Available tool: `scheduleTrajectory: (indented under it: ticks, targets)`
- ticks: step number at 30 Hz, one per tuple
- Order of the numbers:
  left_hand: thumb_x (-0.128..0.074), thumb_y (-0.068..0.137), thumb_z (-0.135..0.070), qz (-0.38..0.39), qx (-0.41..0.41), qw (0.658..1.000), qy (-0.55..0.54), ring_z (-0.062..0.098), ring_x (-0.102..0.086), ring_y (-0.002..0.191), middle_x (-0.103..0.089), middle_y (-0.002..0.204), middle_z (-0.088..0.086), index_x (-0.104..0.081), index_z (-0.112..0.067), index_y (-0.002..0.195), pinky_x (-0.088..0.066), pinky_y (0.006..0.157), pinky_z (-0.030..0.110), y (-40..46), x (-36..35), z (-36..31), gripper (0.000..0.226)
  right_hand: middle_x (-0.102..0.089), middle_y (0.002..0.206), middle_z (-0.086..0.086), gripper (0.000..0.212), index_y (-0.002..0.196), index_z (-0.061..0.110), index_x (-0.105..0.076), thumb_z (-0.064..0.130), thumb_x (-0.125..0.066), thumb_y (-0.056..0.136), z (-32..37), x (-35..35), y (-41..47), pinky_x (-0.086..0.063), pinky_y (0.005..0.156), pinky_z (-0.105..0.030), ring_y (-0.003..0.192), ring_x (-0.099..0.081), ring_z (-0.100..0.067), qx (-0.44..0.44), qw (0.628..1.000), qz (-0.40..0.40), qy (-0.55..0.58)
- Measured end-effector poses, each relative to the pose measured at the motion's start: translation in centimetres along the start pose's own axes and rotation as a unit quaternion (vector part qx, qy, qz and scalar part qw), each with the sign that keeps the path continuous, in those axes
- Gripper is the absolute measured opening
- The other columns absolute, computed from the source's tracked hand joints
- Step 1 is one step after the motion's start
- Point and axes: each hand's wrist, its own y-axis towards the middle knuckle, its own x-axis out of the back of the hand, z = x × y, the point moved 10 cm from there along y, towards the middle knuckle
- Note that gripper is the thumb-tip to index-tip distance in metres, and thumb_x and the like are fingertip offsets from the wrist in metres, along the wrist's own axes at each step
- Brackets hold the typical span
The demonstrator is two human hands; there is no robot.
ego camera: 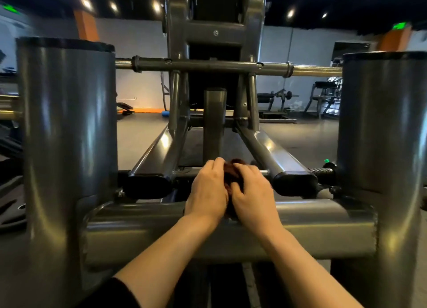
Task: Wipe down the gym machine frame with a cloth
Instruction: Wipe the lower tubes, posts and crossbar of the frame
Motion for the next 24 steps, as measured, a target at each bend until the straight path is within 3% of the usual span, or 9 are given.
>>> scheduleTrajectory:
  ticks: [2,4,8,11,14,16,18,21,24]
  targets:
    - [-0.050,0.085,0.006,-0.014,0.031,0.999,-0.011,0.015,-0.053,0.086,-0.055,0.100,0.001,-0.053,-0.016,0.102,-0.043,0.072,0.021,0.5,0.3,0.9,0.027,-0.065,0.117,-0.007,0.033,0.116,0.011,-0.067,0.002,-0.058,0.086,-0.7,-0.1,2.3,-0.045,0.092,-0.031,0.106,-0.061,-0.024,-0.032,0.999,-0.003,0.026]
    - [-0.049,0.083,0.010,-0.027,0.043,0.998,-0.025,0.010,-0.049,0.087,-0.053,0.101,-0.001,-0.054,-0.015,0.105,-0.040,0.072,0.015,0.5,1.1,1.1,0.034,-0.071,0.105,-0.002,0.033,0.110,0.019,-0.071,0.001,-0.060,0.085,-0.7,-2.0,3.6,-0.052,0.087,-0.030,0.100,-0.065,-0.018,-0.071,0.987,0.084,0.121]
    - [-0.053,0.085,0.005,-0.007,0.059,0.996,-0.063,0.006,-0.049,0.097,-0.050,0.108,-0.004,-0.054,-0.014,0.115,-0.045,0.087,0.018,0.3,1.2,1.0,0.035,-0.072,0.091,-0.004,0.024,0.107,0.016,-0.068,0.005,-0.057,0.090,-0.2,-5.0,2.6,-0.057,0.071,-0.033,0.084,-0.069,-0.017,-0.178,0.869,0.263,0.379]
    - [-0.064,0.082,-0.006,0.093,0.084,0.984,-0.127,0.012,-0.057,0.103,-0.061,0.111,-0.001,-0.058,-0.015,0.120,-0.050,0.091,0.026,0.4,-0.1,1.7,0.040,-0.072,0.086,-0.012,0.015,0.097,0.010,-0.069,0.004,-0.068,0.083,-1.1,-4.6,2.8,-0.060,0.071,-0.037,0.080,-0.071,-0.022,-0.195,0.898,0.213,0.333]
    - [-0.070,0.083,-0.012,0.221,0.144,0.925,-0.275,0.013,-0.060,0.111,-0.064,0.114,-0.005,-0.058,-0.022,0.120,-0.049,0.094,0.026,0.1,-0.4,3.2,0.040,-0.070,0.087,-0.012,0.017,0.092,0.010,-0.068,-0.003,-0.070,0.080,-2.2,-4.6,3.6,-0.060,0.071,-0.037,0.084,-0.070,-0.026,-0.229,0.907,0.088,0.341]
    - [-0.062,0.090,-0.011,0.156,0.126,0.964,-0.175,0.011,-0.056,0.115,-0.060,0.115,-0.009,-0.057,-0.024,0.120,-0.045,0.092,0.021,1.9,2.7,6.3,0.033,-0.065,0.103,-0.007,0.030,0.104,0.012,-0.065,-0.001,-0.073,0.078,-0.6,-4.9,4.8,-0.053,0.066,-0.014,0.093,-0.064,-0.019,-0.155,0.948,0.055,0.273]
    - [-0.054,0.096,-0.011,0.097,0.140,0.985,0.010,0.018,-0.053,0.119,-0.057,0.125,0.000,-0.053,-0.018,0.131,-0.043,0.094,0.026,3.4,5.1,11.0,0.036,-0.049,0.120,-0.001,0.041,0.118,0.015,-0.061,0.003,-0.073,0.081,2.1,-6.0,5.8,-0.040,0.078,-0.001,0.100,-0.051,-0.010,-0.077,0.982,0.064,0.160]
    - [-0.048,0.098,-0.019,0.152,0.176,0.957,0.174,0.026,-0.051,0.123,-0.052,0.137,0.010,-0.049,-0.015,0.134,-0.043,0.104,0.041,3.7,4.0,15.6,0.037,-0.039,0.133,-0.006,0.041,0.128,0.013,-0.058,0.006,-0.064,0.088,5.6,-10.3,7.0,-0.037,0.104,-0.024,0.120,-0.045,-0.022,0.016,0.988,0.153,0.032]
    - [-0.041,0.099,-0.022,0.227,0.125,0.925,0.278,0.019,-0.013,0.149,-0.016,0.161,0.006,-0.021,-0.014,0.153,-0.013,0.121,0.039,3.5,1.6,15.9,0.058,-0.041,0.139,-0.010,0.038,0.132,0.011,-0.054,0.014,-0.056,0.094,6.7,-15.4,6.9,-0.039,0.107,-0.042,0.126,-0.038,-0.031,0.087,0.955,0.254,-0.123]
